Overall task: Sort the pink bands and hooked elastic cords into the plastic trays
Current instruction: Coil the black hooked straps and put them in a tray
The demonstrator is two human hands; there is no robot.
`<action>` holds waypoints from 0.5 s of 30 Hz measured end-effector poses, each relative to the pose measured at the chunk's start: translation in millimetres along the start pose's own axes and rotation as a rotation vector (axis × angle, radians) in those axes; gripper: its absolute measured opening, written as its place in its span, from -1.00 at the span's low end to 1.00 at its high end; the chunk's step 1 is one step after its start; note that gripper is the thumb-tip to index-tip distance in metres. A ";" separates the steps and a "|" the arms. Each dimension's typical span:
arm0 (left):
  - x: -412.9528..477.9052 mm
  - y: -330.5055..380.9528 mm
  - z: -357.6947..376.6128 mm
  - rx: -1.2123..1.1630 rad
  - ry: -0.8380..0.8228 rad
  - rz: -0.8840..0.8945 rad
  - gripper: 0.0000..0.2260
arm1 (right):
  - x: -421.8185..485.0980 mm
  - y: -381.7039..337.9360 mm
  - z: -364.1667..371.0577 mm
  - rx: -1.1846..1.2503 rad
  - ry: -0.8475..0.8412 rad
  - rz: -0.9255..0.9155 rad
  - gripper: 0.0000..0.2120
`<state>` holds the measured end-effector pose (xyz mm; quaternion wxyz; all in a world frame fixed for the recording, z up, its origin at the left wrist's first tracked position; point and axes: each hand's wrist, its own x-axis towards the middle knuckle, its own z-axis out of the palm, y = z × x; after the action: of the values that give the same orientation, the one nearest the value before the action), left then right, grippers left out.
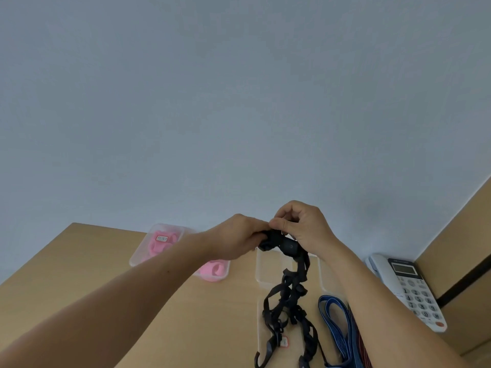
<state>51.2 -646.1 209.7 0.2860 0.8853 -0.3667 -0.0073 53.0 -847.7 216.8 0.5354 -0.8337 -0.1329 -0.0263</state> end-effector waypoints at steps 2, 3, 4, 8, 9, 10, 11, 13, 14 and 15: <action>-0.5 0.5 1.4 -0.155 0.017 -0.050 -0.74 | -0.1 1.9 -1.0 0.168 -0.015 0.072 -0.81; -0.1 0.5 0.2 -0.250 0.017 -0.088 -0.75 | -0.8 3.5 -1.8 0.308 -0.058 0.128 -0.79; 0.0 1.0 -0.9 -0.353 -0.004 -0.113 -0.76 | -1.4 5.5 -2.4 0.452 -0.123 0.183 -0.78; 1.8 -0.5 -2.3 -0.713 0.017 -0.185 -0.82 | 0.0 10.2 7.7 0.595 -0.060 0.264 -0.86; 3.0 -2.9 -2.2 -0.783 0.059 -0.221 -0.82 | -0.2 11.4 12.7 0.546 0.008 0.258 -0.78; 4.4 -5.3 -1.8 -0.836 0.099 -0.252 -0.83 | -0.7 11.2 17.3 0.500 0.052 0.244 -0.75; 5.5 -7.3 -1.2 -0.868 0.133 -0.275 -0.83 | -2.0 10.8 21.4 0.467 0.071 0.237 -0.78; 8.1 -9.8 0.4 -0.871 0.195 -0.306 -0.83 | -5.0 10.3 25.7 0.446 0.084 0.247 -0.86; 9.5 -11.0 1.3 -0.853 0.230 -0.322 -0.83 | -6.1 9.1 26.1 0.463 0.086 0.262 -0.87; 10.9 -11.7 2.1 -0.819 0.271 -0.344 -0.83 | -7.0 7.1 26.2 0.495 0.080 0.275 -0.85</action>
<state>66.3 -647.7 204.1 0.6522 0.7402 -0.1409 -0.0833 45.5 -828.3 198.1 0.7261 -0.6860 0.0001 0.0468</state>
